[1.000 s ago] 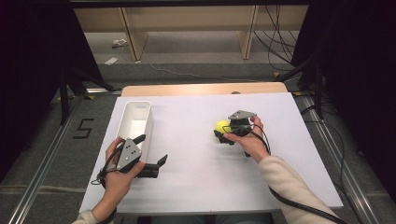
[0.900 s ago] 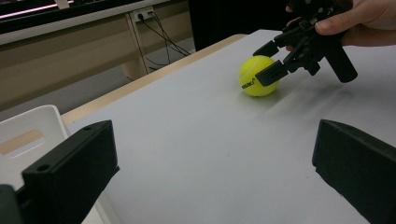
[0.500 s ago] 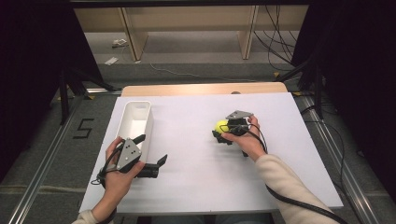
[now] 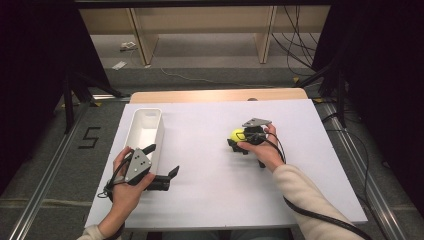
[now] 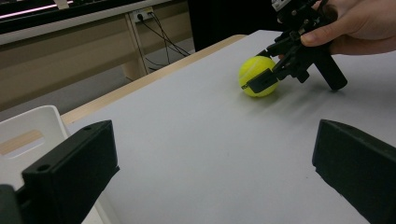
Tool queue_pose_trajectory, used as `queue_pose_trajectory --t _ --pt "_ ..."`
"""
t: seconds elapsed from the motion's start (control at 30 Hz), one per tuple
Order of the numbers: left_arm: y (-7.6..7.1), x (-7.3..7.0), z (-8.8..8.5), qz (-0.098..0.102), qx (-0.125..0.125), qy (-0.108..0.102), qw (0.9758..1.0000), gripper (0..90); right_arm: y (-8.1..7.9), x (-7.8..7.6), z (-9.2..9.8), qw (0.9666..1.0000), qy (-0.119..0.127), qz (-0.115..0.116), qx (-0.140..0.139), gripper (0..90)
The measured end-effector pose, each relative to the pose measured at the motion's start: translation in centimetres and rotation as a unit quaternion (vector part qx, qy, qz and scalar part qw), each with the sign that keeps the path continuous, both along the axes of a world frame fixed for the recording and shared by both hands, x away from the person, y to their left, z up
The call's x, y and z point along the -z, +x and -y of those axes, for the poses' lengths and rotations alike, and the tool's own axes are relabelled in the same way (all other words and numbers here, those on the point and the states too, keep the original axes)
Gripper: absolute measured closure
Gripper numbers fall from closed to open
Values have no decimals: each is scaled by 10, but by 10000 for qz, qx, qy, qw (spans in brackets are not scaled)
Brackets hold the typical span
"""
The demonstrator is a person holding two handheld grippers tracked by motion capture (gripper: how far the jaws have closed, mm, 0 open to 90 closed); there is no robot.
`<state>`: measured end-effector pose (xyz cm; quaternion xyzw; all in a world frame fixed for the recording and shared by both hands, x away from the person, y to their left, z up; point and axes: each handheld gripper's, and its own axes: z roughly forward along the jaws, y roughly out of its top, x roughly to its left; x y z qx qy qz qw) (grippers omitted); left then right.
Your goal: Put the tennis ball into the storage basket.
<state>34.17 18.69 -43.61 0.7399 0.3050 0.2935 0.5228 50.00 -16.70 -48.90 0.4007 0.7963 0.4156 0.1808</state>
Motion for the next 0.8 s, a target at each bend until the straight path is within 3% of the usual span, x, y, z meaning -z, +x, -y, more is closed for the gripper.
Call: queue_pose_trajectory --t 0.43,0.63,0.8 --pt "0 0 0 -4 1 -1 10000 0 1 3 -3 10000 -17 7 20 159" --pt "0 0 0 -4 2 7 10000 0 0 2 -3 9999 0 52 114 243" --pt "0 0 0 -6 -3 -1 10000 0 -1 2 -4 9999 -16 79 133 256"
